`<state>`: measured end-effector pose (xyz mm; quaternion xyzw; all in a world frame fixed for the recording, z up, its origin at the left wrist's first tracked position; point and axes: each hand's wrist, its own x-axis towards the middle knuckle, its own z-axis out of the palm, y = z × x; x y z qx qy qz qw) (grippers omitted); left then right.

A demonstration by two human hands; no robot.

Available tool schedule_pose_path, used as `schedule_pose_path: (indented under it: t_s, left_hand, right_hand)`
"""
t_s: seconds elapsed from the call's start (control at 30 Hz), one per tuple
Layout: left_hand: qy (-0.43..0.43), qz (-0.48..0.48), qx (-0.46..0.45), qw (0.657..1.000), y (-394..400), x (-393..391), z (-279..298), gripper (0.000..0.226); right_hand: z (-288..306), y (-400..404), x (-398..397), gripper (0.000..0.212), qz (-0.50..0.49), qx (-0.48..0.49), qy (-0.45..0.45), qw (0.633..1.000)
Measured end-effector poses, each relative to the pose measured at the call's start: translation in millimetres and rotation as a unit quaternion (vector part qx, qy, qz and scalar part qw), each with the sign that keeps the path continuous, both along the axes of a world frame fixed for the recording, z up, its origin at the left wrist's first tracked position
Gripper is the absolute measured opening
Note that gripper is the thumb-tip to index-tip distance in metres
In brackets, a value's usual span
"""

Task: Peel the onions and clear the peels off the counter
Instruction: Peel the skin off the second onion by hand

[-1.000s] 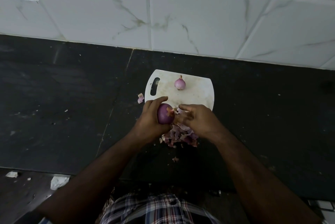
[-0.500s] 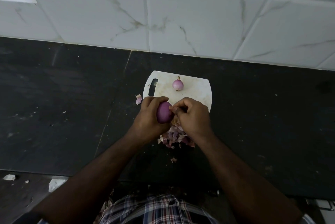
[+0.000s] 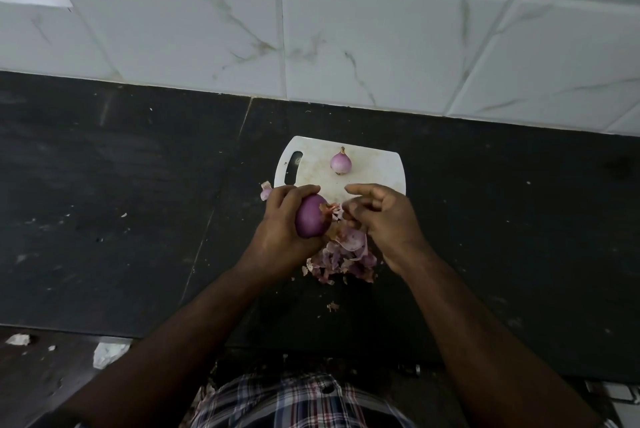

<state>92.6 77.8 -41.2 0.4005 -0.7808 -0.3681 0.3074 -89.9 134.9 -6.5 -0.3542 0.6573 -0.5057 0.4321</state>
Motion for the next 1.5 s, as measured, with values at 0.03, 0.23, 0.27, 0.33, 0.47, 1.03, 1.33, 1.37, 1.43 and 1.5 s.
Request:
schedule_pose_path:
  t_s: [0.03, 0.23, 0.27, 0.33, 0.47, 1.03, 1.33, 1.37, 1.43, 1.5]
  left_hand:
    - [0.007, -0.001, 0.009, 1.0, 0, 0, 0, 0.08]
    - [0.001, -0.014, 0.044, 0.999, -3, -4, 1, 0.083]
    - [0.0, -0.011, 0.052, 0.999, -4, -4, 0, 0.083]
    - [0.012, 0.004, 0.076, 0.997, -4, -8, -2, 0.083]
    - [0.049, 0.063, 0.162, 0.984, -11, -7, -9, 0.077]
    - [0.31, -0.11, 0.528, 0.783, -9, 2, 5, 0.065]
    - [0.339, -0.092, 0.52, 0.779, -8, 3, 3, 0.07]
    - [0.338, -0.09, 0.518, 0.781, -9, 3, 4, 0.07]
    - [0.337, -0.088, 0.513, 0.785, -9, 3, 5, 0.07]
    - [0.336, -0.084, 0.504, 0.791, -9, 2, 5, 0.068]
  right_hand:
    - [-1, 1, -1, 0.038, 0.047, -0.014, 0.037, 0.998]
    - [-6, 0, 10, 0.016, 0.047, -0.109, 0.227, 0.967]
    - [-8, 0, 12, 0.011, 0.027, -0.105, 0.238, 0.965]
    - [-10, 0, 16, 0.01, -0.015, -0.082, 0.201, 0.976]
    - [-3, 3, 22, 0.019, -0.085, -0.086, 0.044, 0.992]
    - [9, -5, 14, 0.022, 0.066, -0.025, 0.176, 0.982]
    - [11, -6, 25, 0.002, 0.05, -0.017, 0.282, 0.958]
    - [12, -6, 22, 0.004, 0.062, -0.009, 0.265, 0.962]
    - [13, -7, 18, 0.009, 0.088, 0.004, 0.239, 0.967]
    - [15, -8, 16, 0.008, 0.098, 0.006, 0.241, 0.965]
